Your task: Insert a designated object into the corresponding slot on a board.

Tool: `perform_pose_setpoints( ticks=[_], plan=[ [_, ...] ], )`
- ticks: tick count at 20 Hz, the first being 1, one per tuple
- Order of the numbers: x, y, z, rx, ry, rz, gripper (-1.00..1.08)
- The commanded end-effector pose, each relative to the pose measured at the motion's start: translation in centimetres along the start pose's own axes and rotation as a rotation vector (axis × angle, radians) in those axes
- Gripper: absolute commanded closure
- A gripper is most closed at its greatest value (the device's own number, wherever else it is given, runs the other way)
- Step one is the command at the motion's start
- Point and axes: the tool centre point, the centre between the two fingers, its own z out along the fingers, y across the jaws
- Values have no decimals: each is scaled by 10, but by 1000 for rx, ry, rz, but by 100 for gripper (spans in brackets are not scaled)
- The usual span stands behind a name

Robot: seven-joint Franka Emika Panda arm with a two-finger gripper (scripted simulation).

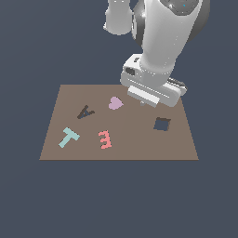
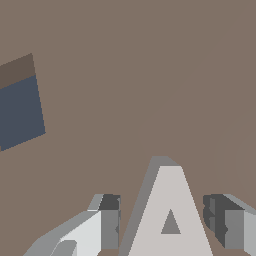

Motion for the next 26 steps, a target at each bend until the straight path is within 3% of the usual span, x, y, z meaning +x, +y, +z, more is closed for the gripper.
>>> perform_pose_setpoints(
  ticks=[1,17,26],
  plan=[
    [0,0,1,1,1,0,108],
    [2,1,-3,1,1,2,108],
    [44,37,-5,1,1,62,108]
  ],
)
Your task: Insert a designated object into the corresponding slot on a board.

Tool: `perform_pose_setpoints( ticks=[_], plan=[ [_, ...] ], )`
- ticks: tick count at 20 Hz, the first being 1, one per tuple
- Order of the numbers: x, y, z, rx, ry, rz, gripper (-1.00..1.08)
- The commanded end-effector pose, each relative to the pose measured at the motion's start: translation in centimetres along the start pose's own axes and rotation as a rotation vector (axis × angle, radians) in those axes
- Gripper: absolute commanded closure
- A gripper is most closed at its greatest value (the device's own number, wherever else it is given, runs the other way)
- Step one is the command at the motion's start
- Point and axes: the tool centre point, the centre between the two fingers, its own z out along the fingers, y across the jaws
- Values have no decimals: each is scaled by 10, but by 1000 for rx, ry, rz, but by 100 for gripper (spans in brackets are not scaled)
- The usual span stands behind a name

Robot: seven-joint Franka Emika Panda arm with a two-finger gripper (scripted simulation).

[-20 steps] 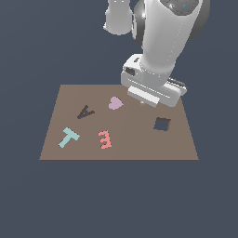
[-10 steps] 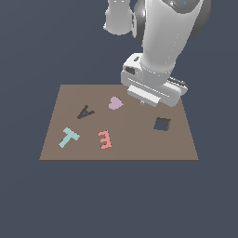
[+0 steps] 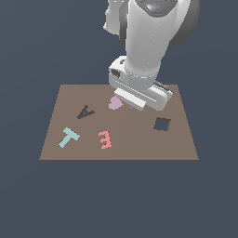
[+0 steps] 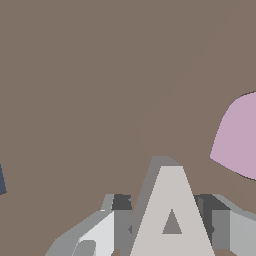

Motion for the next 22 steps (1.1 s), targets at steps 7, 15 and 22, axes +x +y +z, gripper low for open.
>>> perform_pose_setpoints(
  ticks=[7,15,22],
  plan=[
    [80,72,-4,0,1,116,108],
    [129,122,-6,0,0,193,108],
    [136,129,-5,0,1,205,108]
  ],
)
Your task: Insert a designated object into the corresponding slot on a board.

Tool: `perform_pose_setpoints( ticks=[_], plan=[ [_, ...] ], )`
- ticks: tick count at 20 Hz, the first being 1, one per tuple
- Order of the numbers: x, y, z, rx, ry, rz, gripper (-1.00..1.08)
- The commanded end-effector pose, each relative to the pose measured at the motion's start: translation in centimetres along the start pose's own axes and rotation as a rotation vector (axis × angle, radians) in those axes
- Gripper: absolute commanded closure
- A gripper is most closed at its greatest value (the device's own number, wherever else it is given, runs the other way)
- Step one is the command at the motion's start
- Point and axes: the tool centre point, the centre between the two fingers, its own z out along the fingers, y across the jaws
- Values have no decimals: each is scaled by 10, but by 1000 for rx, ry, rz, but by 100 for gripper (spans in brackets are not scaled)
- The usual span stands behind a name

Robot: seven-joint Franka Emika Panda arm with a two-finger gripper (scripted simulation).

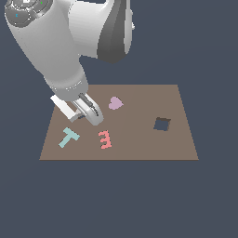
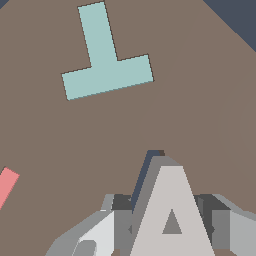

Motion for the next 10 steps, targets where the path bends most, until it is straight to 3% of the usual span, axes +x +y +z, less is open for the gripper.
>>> perform_pose_setpoints(
  ticks=[1,6,7,10],
  plan=[
    [0,-1,1,0,0,-1,108],
    [1,-1,10,1,-1,0,108],
    [1,-1,10,1,-1,0,-92],
    [1,-1,10,1,-1,0,-92]
  ],
)
